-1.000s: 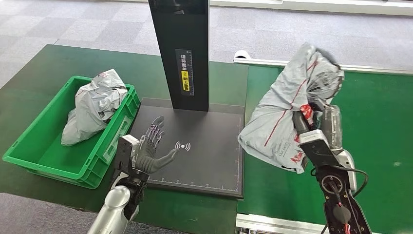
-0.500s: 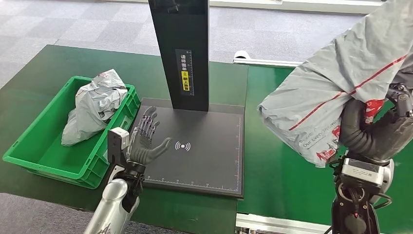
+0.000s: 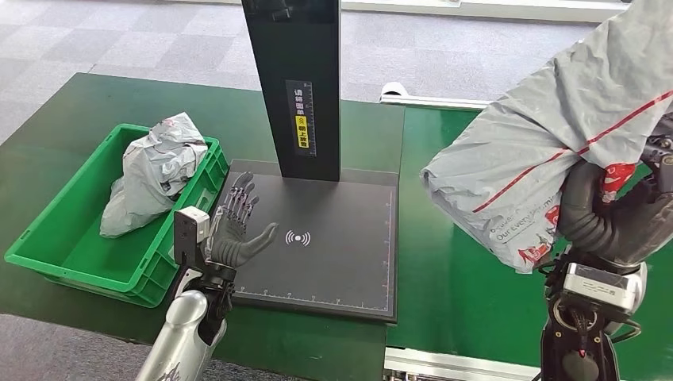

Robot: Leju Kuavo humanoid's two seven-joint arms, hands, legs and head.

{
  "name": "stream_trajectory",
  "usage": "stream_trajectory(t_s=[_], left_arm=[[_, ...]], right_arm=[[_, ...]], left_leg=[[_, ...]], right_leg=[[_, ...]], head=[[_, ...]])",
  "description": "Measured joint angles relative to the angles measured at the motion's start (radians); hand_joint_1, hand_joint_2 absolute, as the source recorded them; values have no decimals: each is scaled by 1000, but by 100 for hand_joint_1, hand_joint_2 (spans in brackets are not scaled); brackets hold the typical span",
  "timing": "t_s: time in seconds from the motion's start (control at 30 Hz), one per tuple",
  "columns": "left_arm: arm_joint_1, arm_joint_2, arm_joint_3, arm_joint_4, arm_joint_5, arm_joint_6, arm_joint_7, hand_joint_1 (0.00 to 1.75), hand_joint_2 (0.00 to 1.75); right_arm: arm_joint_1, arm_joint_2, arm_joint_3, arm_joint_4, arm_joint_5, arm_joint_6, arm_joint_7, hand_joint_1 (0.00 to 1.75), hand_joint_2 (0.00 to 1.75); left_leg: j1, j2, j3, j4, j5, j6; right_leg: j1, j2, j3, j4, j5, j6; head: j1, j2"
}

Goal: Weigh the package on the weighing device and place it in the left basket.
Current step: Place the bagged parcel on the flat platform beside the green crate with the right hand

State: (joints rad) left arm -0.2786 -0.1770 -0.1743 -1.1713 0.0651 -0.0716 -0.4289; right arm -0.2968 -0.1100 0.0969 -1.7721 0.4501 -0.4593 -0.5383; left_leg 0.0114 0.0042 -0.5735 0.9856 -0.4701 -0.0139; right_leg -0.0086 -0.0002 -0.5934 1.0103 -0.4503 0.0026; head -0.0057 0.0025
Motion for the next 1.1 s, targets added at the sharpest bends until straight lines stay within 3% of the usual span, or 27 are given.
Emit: stream_trajectory(t_s=[0.1, 0.2, 0.33, 0.57, 1.1], left_arm=[[0, -1, 3, -3, 11, 15, -12, 0, 175], [-2, -2, 7, -14, -10, 59, -26, 0, 175], [-3, -3, 2, -34, -62, 91, -30, 0, 175], [0, -1, -1, -50, -70, 93, -30, 0, 175], [1, 2, -1, -56, -73, 93, -32, 0, 175]], right_arm=[[0, 2, 4, -1, -18, 15, -17, 175, 175], [-12, 9, 46, 20, 9, 99, -2, 175, 175], [-59, 30, 171, 201, 112, 204, 27, 175, 175], [-98, 51, 276, 407, 107, 201, 16, 175, 175], [-116, 52, 309, 478, 103, 204, 18, 175, 175]], left_leg=[[0, 0, 0, 0, 0, 0], [0, 1, -1, 0, 0, 0], [1, 1, 1, -1, 1, 0], [1, -3, -1, 0, 2, -1], [0, -3, -1, 0, 2, -1]], right_leg=[[0, 0, 0, 0, 0, 0], [0, 0, 0, 0, 0, 0], [1, 0, 1, 0, 0, 0], [1, -3, 1, 0, 0, 0], [0, -3, 0, 0, 0, 0]], head=[[0, 0], [0, 0], [0, 0], [0, 0], [0, 0]])
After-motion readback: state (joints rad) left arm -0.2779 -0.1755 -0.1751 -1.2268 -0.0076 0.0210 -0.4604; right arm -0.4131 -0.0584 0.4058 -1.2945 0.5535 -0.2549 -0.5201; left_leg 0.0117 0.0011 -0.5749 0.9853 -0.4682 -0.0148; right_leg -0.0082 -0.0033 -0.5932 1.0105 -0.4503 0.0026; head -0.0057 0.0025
